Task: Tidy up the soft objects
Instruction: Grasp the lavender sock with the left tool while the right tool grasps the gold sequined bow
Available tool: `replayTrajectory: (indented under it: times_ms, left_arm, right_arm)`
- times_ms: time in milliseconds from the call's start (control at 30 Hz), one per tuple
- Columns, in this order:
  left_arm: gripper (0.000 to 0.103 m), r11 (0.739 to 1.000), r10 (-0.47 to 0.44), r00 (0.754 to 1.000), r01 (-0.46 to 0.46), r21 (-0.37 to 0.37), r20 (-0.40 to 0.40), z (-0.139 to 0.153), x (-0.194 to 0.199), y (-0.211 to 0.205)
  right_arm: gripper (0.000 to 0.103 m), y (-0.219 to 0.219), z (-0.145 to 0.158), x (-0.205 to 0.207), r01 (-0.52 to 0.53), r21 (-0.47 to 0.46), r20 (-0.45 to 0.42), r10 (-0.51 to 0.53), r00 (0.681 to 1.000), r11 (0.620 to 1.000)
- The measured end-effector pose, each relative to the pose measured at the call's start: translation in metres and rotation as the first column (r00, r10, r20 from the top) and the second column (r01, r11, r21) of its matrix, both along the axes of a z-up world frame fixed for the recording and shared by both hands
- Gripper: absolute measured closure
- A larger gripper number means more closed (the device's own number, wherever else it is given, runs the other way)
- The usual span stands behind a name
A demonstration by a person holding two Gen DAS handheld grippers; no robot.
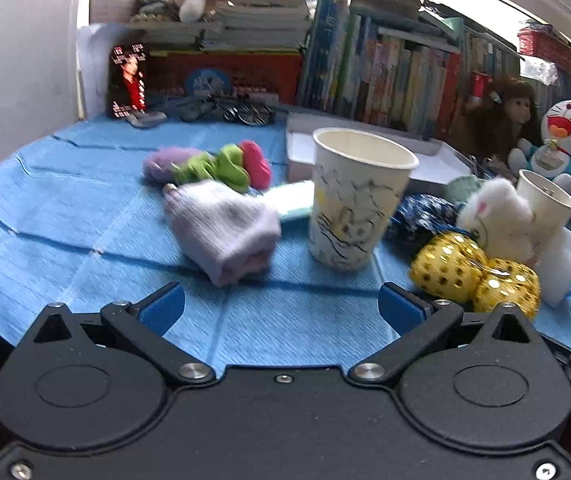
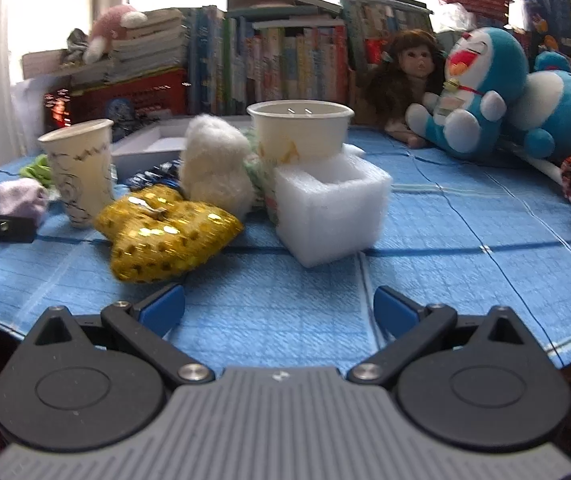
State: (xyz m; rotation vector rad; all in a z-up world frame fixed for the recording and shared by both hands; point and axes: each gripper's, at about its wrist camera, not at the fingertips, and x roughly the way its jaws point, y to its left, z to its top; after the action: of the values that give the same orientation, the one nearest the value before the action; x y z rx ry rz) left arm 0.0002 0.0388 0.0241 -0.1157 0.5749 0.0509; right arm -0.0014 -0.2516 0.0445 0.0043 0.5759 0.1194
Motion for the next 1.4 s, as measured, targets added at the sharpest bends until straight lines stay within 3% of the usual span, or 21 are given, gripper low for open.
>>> replayTrajectory:
  times_ms: [167, 433, 700, 1400]
  left_arm:
    - [0.001, 0.999, 0.023, 0.999, -0.024, 0.035, 0.032, 0.008, 0.004, 0.009]
    - [0.024, 0.994, 0.027, 0.999, -0.03, 0.107, 0.033, 0.009, 0.021, 0.012]
    - [0.024, 0.986, 0.098, 0.994, -0.105, 0.133, 0.057, 0.004, 0.036, 0.014]
    - [0.023, 0.984, 0.097, 0.993, -0.105, 0.14, 0.065, -0.007, 0.052, 0.014]
  right_arm:
    - [0.0, 0.01, 0.013, -0.008, -0.085, -0.007, 0.069, 0.086, 0.994, 0.996]
    - [0.006, 0.032, 0.019, -0.007, -0.159, -0.011, 0.091, 0.159, 0.983, 0.987]
    - [0.011, 0.046, 0.015, 0.0, -0.17, 0.009, 0.07, 0.169, 0.983, 0.985]
    - [0.011, 0.062, 0.009, 0.023, -0.134, 0.009, 0.064, 0.133, 0.989, 0.991]
